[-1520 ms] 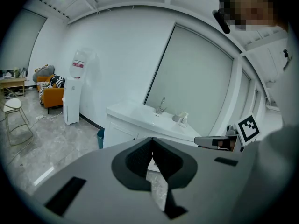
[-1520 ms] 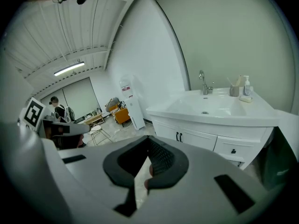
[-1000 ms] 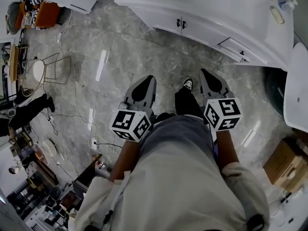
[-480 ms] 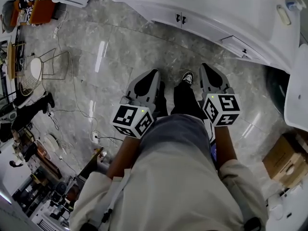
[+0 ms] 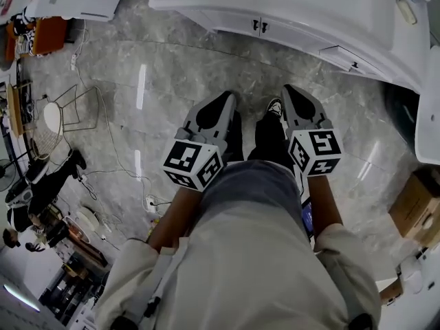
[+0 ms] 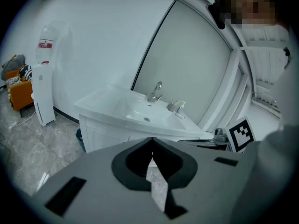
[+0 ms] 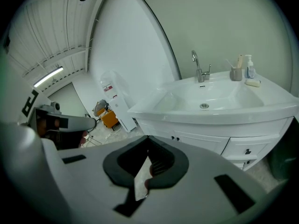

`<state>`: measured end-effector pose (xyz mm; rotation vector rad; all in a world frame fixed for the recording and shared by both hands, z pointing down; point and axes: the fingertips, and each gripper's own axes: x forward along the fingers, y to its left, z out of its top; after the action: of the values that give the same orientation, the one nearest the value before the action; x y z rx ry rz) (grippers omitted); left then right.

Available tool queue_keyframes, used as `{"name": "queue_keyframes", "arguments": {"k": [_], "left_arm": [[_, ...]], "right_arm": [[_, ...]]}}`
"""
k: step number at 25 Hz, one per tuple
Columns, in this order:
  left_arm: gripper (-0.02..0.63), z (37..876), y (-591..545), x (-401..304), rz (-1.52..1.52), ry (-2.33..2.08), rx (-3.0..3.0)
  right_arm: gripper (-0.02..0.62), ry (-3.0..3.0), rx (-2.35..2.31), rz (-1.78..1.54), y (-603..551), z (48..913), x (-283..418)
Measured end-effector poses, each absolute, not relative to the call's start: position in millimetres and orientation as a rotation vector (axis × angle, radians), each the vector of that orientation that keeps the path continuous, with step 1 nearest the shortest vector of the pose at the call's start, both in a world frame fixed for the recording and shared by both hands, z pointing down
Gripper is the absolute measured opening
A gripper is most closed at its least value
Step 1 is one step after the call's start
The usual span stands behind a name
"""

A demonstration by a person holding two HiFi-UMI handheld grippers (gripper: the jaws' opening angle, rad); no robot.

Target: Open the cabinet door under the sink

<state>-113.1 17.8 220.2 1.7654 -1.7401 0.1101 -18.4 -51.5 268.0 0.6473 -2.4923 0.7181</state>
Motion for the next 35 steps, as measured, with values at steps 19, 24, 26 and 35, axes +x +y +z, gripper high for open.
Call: {"name": "queue_keyframes", "arguments": {"k": [19, 24, 26, 35], "left_arm": [[0.0, 263.1, 23.9, -192.0, 0.191, -1.556, 1.92], [-0.001, 281.1, 31.3, -206.4, 0.211, -1.533, 1.91], [-0.002, 288.8, 32.6, -210.7, 0.211, -1.516, 1.899], [0.0, 322.1, 18.0, -215.0, 0.196, -1.522, 1.87]], "right_arm": [[0.009, -2.458, 0.832, 0.747, -42.6, 313.5, -101.5], [0.011, -2.435, 0.88, 0.747, -44.7, 334.7, -113.9], [0.011, -2.424, 0.898, 0.75, -48.0, 344.2, -117.5], [0.011, -2.361, 0.986, 0.739, -76.4, 390.8, -112.9]]}}
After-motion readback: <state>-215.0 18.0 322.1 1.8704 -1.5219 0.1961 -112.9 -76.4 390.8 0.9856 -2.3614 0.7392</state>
